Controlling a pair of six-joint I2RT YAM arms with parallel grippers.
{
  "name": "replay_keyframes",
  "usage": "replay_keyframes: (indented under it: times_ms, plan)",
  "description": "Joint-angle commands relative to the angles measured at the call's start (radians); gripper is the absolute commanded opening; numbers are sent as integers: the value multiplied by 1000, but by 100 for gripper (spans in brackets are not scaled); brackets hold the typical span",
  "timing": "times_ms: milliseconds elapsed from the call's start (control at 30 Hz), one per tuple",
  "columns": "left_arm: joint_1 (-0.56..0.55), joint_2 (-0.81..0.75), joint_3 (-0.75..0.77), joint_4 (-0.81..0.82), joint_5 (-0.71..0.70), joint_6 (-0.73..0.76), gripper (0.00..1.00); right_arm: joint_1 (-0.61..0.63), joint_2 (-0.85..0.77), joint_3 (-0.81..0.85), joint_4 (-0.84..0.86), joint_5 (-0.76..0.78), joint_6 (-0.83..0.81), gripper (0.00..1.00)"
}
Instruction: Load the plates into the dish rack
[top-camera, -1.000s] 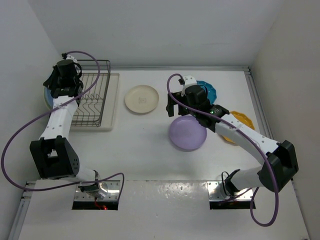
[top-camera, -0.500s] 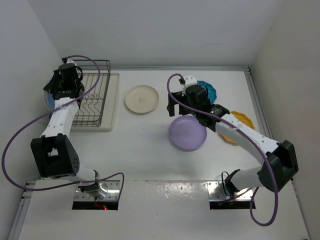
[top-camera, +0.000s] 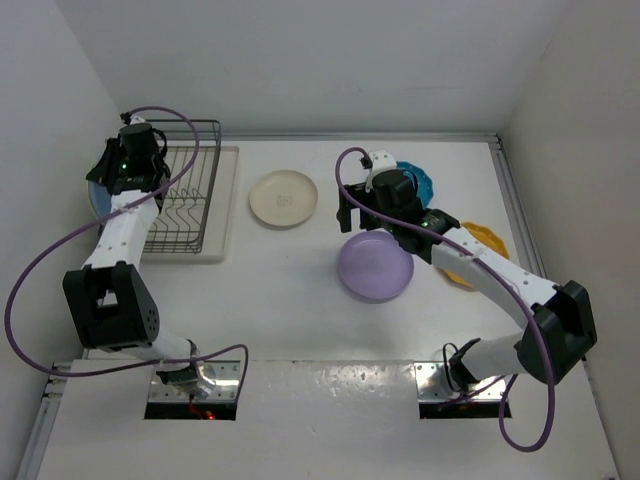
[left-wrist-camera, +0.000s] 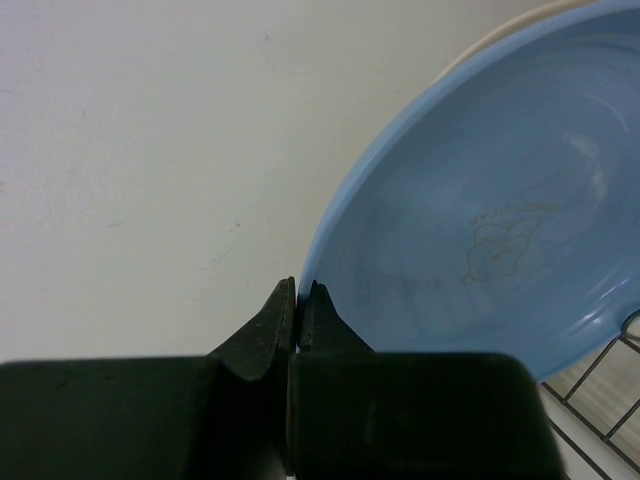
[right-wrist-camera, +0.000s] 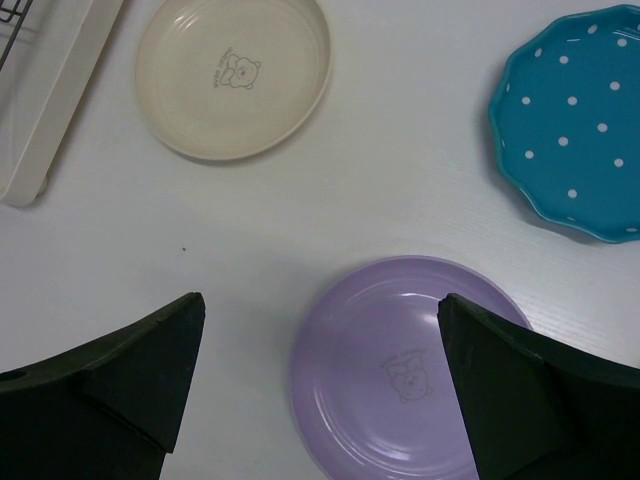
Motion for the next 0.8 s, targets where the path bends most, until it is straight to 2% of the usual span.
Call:
replay_keyframes:
  times_ms: [0, 133, 267, 767]
  plan:
    - [-8, 25, 58, -12, -2, -46, 0, -5, -31, 0, 28, 15, -10, 100]
    - [-19, 34, 19, -12, -26, -57, 0, -5, -42, -12, 31, 17, -8, 100]
    - [-28, 45, -58, 42, -116, -46, 0, -11, -65, -29, 32, 30, -13, 100]
    - [-71, 22, -80, 180, -215, 38, 0, -11, -80, -41, 37, 41, -18, 100]
